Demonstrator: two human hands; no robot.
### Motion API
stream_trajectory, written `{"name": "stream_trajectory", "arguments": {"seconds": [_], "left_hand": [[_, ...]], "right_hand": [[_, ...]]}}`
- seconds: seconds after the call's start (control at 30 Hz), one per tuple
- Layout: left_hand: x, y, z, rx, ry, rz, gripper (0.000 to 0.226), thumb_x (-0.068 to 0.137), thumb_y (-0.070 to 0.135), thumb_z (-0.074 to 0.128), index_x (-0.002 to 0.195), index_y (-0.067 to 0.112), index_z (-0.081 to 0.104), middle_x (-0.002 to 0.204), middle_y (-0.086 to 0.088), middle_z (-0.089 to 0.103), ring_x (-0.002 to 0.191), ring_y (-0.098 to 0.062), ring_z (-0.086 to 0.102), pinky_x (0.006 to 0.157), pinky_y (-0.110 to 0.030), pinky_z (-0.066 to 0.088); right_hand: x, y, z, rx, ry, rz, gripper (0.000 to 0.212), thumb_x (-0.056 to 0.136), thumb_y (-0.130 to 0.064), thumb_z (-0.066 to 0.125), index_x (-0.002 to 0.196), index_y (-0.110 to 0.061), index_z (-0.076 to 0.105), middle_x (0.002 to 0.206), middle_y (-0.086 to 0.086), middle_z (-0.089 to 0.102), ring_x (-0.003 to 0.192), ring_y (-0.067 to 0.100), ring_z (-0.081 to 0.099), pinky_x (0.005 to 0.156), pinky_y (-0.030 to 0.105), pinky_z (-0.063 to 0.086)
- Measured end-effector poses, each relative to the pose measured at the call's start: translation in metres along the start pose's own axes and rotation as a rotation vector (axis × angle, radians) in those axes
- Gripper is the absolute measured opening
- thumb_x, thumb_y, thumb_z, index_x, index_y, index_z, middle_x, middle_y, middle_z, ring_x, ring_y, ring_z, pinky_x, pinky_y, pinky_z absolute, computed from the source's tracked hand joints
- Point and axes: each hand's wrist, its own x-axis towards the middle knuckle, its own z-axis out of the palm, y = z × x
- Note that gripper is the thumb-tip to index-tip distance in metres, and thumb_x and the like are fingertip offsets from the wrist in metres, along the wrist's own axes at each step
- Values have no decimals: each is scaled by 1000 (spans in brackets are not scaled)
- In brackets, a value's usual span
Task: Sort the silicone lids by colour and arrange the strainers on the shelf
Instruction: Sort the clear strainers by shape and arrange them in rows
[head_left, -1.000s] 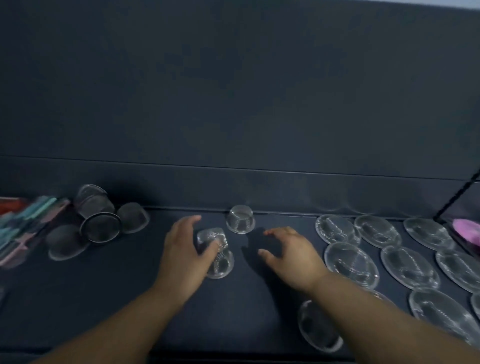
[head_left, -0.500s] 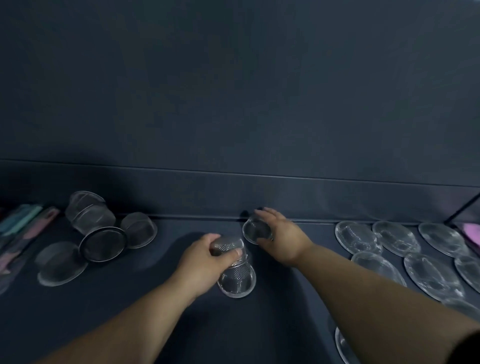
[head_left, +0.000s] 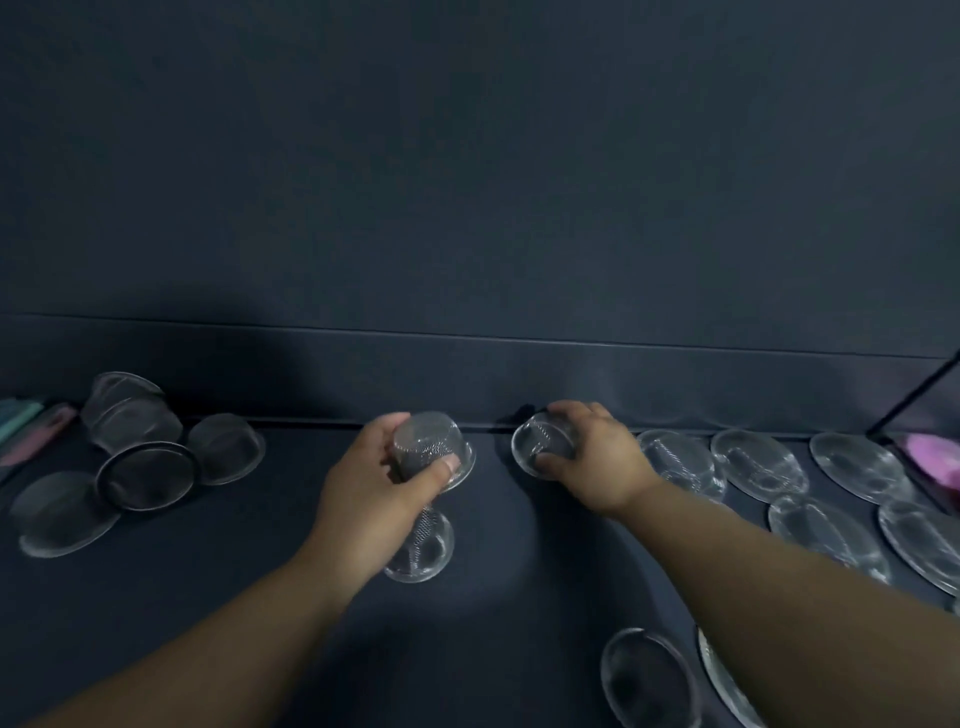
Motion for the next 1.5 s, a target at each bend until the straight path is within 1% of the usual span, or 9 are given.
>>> {"name": "stream_trajectory", "arguments": {"seconds": [0.13, 0.3, 0.5, 0.6, 0.7, 0.87, 1.0, 1.23, 1.5], "left_hand": [[-17, 18, 30, 16, -45, 44, 57, 68, 35, 81, 119, 35, 55, 104, 17, 66, 93, 6, 62, 86, -17, 46], [-42, 15, 75, 123, -155, 59, 64, 64, 40, 83, 119, 39, 51, 107, 22, 62, 98, 9, 57, 87, -14, 43], [-57, 6, 126, 268, -273, 59, 81, 45, 65, 67, 120, 40, 52, 112, 13, 62, 105, -3, 58, 97, -28, 46], [-59, 3, 138, 276, -295, 48, 82, 45, 62, 73, 121, 38, 53, 112, 10, 62, 106, -3, 57, 97, -26, 46], [-61, 3, 139, 224, -325, 23, 74, 60, 40, 85, 126, 35, 52, 113, 9, 61, 99, 1, 58, 87, -9, 42], [-65, 4, 140, 225, -309, 42, 71, 67, 32, 83, 130, 34, 51, 114, 10, 59, 99, 4, 58, 87, -7, 40], [-65, 7, 143, 276, -305, 57, 73, 68, 29, 83, 133, 31, 50, 115, 10, 56, 96, 10, 52, 80, 3, 35], [-63, 11, 142, 352, -312, 75, 78, 66, 30, 84, 135, 29, 48, 126, 10, 54, 109, -2, 53, 95, -15, 41], [-68, 12, 102, 373, -171, 128, 71, 69, 36, 82, 132, 29, 49, 125, 13, 51, 104, 3, 50, 84, -3, 34]], "right_hand": [[-4, 28, -28, 15, 30, -36, 66, 77, -32, 76, 135, -24, 47, 133, 1, 49, 122, 19, 48, 98, 16, 30], [-9, 55, -45, -30, -1, -91, 66, 75, -30, 77, 134, -24, 49, 134, 0, 50, 121, 18, 51, 105, 24, 35], [-9, 75, -48, -19, -57, -112, 67, 75, -28, 78, 135, -25, 48, 137, -3, 49, 123, 15, 49, 101, 16, 29], [-7, 80, -48, -28, -119, -136, 68, 74, -28, 78, 135, -27, 48, 136, -3, 50, 122, 15, 49, 102, 19, 32], [-3, 81, -44, -36, -172, -176, 68, 73, -27, 79, 133, -28, 49, 132, -3, 54, 118, 15, 51, 97, 17, 34], [3, 82, -35, -71, -222, -215, 65, 76, -25, 77, 134, -29, 49, 136, -2, 51, 122, 17, 50, 101, 20, 35], [7, 83, -33, -89, -233, -244, 67, 78, -24, 75, 138, -29, 46, 141, -2, 48, 127, 17, 47, 108, 23, 34], [9, 82, -32, -133, -229, -261, 70, 78, -24, 75, 140, -28, 43, 142, 0, 45, 129, 18, 45, 109, 22, 31], [-10, 60, -44, -99, -131, -296, 69, 77, -28, 74, 139, -29, 44, 142, -5, 44, 127, 14, 46, 106, 20, 31]]}}
